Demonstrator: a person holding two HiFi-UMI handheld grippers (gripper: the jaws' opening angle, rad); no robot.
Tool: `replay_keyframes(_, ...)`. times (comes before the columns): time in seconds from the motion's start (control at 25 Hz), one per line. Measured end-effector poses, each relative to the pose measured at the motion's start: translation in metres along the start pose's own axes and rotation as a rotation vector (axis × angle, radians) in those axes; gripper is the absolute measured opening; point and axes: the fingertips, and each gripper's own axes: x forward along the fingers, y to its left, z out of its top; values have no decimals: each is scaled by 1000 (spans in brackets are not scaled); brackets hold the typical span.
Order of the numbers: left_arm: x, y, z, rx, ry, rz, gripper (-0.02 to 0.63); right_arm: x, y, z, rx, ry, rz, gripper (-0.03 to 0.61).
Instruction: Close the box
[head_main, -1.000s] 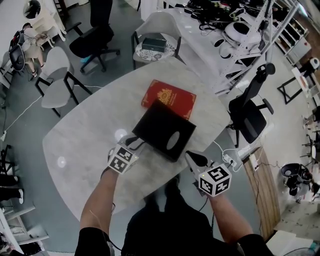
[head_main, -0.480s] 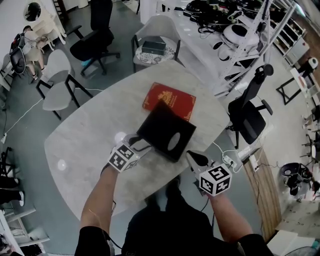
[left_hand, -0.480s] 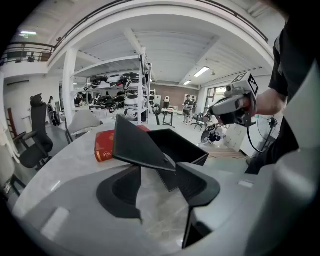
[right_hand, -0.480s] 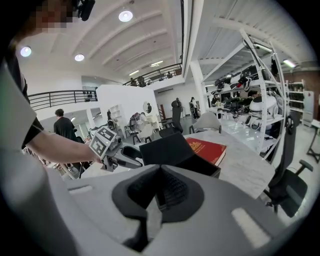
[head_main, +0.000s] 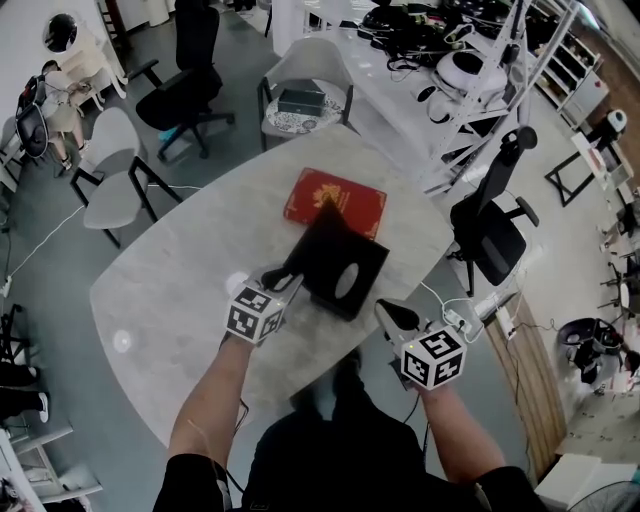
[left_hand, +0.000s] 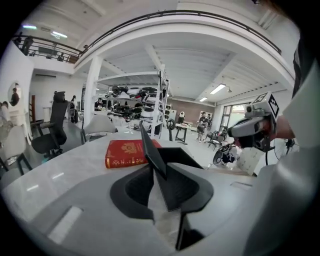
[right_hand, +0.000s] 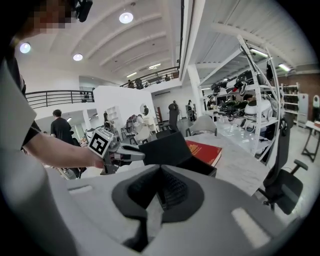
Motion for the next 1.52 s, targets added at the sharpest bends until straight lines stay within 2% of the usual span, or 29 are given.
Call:
replay_keyframes(0.2, -4, -12, 9, -40, -31, 44, 58, -17, 6, 0, 24, -22, -46, 2)
replay_keyframes(0.36, -1, -26, 15, -22, -27, 48, 40, -30, 5, -1, 30, -38, -62, 2)
replay_keyframes(0.52, 2, -39, 15, -21, -12, 85, 34, -40, -4, -1, 35, -51, -54, 2)
replay_keyframes(0.76, 7, -54, 19, -20, 17, 183, 31, -54, -27, 8, 27, -72, -8, 2)
replay_keyframes(1.04, 18, -79, 17, 12, 64, 232, 52, -63, -49, 5, 36, -82, 43, 2)
replay_keyframes(1.36, 36, -100, 2, 31, 112, 234, 101, -69, -66, 2, 49, -86, 65, 2)
replay_keyframes(1.52, 42, -110, 3, 70, 130, 236, 123, -71, -72, -2, 57, -82, 68, 2)
